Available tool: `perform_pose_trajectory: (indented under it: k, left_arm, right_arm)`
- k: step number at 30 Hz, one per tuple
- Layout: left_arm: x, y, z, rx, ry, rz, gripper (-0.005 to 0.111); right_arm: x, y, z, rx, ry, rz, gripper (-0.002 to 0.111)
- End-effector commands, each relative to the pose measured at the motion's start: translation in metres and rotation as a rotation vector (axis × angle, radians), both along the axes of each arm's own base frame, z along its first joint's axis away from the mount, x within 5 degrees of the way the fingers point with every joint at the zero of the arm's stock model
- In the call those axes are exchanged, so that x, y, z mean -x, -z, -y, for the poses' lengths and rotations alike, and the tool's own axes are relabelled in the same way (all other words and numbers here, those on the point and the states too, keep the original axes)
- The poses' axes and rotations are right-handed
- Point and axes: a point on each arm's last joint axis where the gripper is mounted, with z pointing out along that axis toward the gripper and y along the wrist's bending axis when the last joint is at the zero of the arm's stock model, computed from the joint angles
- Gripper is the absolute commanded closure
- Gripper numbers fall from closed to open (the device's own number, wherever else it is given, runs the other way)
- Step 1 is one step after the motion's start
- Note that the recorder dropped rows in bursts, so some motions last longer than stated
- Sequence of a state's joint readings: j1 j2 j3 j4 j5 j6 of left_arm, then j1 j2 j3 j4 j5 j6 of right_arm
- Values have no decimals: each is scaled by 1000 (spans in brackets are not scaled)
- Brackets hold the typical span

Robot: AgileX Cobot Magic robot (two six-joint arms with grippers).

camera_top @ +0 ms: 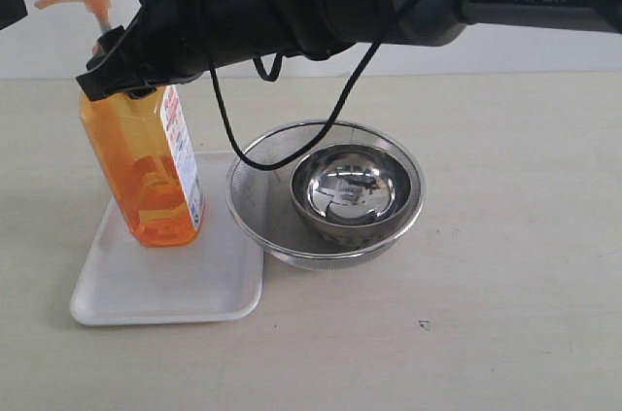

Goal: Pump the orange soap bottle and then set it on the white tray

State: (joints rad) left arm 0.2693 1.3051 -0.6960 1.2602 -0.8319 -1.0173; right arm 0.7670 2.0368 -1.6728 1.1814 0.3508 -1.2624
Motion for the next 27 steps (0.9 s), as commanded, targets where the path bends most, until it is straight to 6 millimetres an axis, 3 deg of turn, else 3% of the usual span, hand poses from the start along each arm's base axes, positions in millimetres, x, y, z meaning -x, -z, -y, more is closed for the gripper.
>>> perform_pose_trajectory:
  k: [1, 7, 15, 27]
  left_arm:
    - [0, -5, 0, 14, -2, 16, 102]
    - [0, -5, 0, 14, -2, 16, 102]
    - [0, -5, 0, 14, -2, 16, 102]
    - [-4, -12, -2, -9, -12, 65, 102]
  right_arm:
    - [0, -3, 0, -4, 2, 9, 62]
    - [-1, -3, 0, -14, 10, 3, 66]
    - [-1, -3, 0, -13, 9, 5, 108]
    - [0, -3, 0, -13, 7, 2, 108]
